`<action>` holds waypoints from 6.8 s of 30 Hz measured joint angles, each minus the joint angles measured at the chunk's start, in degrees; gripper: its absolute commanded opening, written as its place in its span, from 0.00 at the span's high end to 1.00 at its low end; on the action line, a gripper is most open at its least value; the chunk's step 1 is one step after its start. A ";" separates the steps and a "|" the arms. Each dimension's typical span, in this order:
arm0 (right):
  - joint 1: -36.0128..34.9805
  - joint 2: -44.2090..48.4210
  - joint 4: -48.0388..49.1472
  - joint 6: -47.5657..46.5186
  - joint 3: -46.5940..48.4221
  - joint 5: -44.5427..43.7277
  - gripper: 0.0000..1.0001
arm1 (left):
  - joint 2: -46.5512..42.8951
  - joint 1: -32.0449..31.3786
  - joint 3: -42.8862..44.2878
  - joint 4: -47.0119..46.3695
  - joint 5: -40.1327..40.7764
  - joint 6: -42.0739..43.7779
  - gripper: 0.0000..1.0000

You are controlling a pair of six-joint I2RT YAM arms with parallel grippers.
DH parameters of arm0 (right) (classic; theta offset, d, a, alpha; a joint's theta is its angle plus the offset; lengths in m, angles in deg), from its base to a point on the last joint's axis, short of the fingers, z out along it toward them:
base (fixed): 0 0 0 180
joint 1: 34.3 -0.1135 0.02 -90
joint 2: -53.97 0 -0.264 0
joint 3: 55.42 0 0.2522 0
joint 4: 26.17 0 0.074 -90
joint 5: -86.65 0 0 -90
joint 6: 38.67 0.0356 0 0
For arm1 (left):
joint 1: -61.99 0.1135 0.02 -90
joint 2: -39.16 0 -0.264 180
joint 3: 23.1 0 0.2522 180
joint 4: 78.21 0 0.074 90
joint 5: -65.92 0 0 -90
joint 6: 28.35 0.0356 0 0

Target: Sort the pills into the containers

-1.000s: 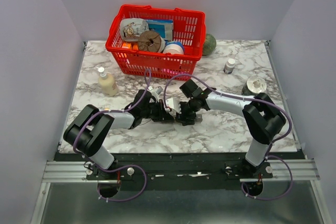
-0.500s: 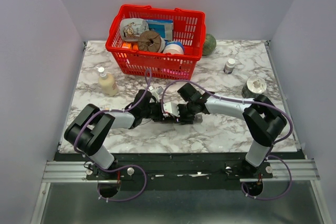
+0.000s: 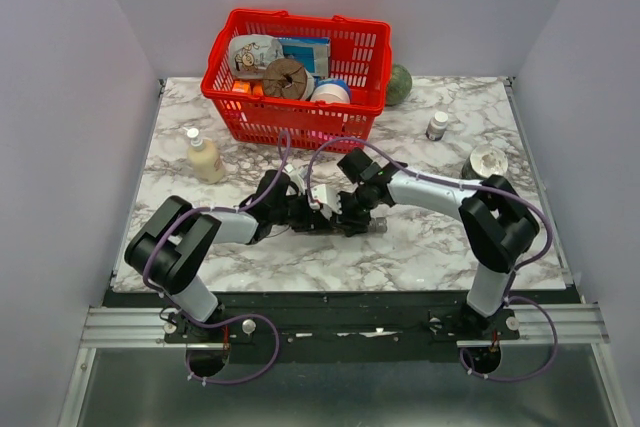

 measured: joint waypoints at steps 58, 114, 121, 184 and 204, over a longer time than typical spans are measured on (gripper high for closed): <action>0.33 4.44 7.69 3.17 -2.32 -2.69 0.20 | -2.21 2.14 3.89 3.41 6.49 -1.92 0.84; -0.02 5.42 14.40 4.04 -3.23 -15.13 0.47 | 5.77 3.32 6.32 -2.64 4.46 -3.98 0.92; 0.07 5.42 16.13 4.42 -3.23 -17.00 0.48 | 6.16 3.43 6.60 -2.78 3.91 -3.80 0.92; 23.23 27.41 11.23 11.85 -7.04 20.11 0.32 | 0.70 -10.08 22.23 26.88 32.20 23.34 0.12; 23.23 27.08 11.32 12.15 -7.30 22.14 0.32 | 10.38 -12.50 30.01 31.36 38.77 26.53 0.27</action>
